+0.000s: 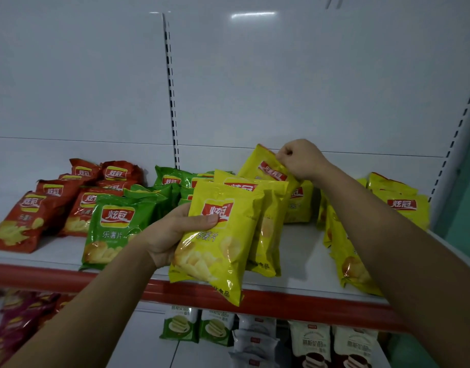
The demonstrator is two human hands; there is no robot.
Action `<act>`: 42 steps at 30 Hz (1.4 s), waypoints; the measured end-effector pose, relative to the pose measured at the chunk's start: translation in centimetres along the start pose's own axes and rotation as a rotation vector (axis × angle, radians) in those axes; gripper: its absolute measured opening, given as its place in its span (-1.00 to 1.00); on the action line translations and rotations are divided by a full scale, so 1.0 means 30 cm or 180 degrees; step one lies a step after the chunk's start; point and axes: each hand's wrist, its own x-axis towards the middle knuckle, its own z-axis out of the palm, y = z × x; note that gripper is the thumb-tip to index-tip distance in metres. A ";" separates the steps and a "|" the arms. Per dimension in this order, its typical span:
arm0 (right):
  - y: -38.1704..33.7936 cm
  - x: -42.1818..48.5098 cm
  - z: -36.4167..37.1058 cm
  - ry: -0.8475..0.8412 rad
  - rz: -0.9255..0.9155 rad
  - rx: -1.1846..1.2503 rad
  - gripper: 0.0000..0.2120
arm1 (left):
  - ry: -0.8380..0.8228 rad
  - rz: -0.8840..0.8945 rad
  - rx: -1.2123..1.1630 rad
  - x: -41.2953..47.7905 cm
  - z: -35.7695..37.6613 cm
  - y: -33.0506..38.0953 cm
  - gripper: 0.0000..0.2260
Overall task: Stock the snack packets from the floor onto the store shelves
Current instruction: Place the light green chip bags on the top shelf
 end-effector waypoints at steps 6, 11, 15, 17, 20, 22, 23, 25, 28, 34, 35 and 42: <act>0.086 0.033 -0.072 0.0311 -0.0053 -0.0468 -0.85 | 0.0517 0.0291 -0.0375 -0.007 -0.063 0.048 -0.36; 0.147 0.015 -0.015 0.0045 -0.0096 -0.1150 -0.87 | 0.0752 0.0520 -0.0495 0.020 -0.085 0.118 -0.47; 0.165 0.025 0.018 -0.0256 -0.0093 -0.1732 -0.86 | 0.0947 0.0499 -0.0495 0.017 -0.074 0.108 -0.85; 0.179 0.030 0.038 -0.0359 -0.0049 -0.1917 -0.88 | 0.0966 0.0431 -0.0508 0.013 -0.079 0.092 -0.80; 0.202 0.031 0.063 -0.0344 -0.0079 -0.2205 -0.85 | 0.0939 0.0369 -0.0536 0.008 -0.087 0.072 -0.43; 0.209 0.036 0.071 -0.0348 -0.0127 -0.2356 -0.82 | 0.0981 0.0339 -0.0473 0.003 -0.098 0.065 -0.38; 0.209 0.041 0.071 -0.0362 -0.0134 -0.2387 -0.82 | 0.0998 0.0319 -0.0461 -0.002 -0.101 0.065 -0.37; 0.205 0.048 0.070 -0.0409 -0.0101 -0.2388 -0.79 | 0.1021 0.0323 -0.0441 -0.012 -0.100 0.066 -0.33; 0.189 0.050 0.052 -0.0286 -0.0094 -0.2251 -0.70 | 0.1044 0.0315 -0.0423 -0.014 -0.095 0.064 -0.24; 0.041 -0.020 -0.030 -0.0020 -0.0227 -0.0507 -0.79 | 0.1297 0.0264 -0.0406 0.023 -0.035 0.007 -0.40; 0.009 -0.044 -0.038 -0.0064 -0.0224 -0.0062 -0.78 | 0.1346 0.0249 -0.0473 0.032 -0.015 -0.011 -0.46; -0.227 -0.132 -0.074 -0.0842 0.0002 0.1081 -0.29 | 0.1439 0.0309 -0.0352 0.105 0.042 0.015 -0.51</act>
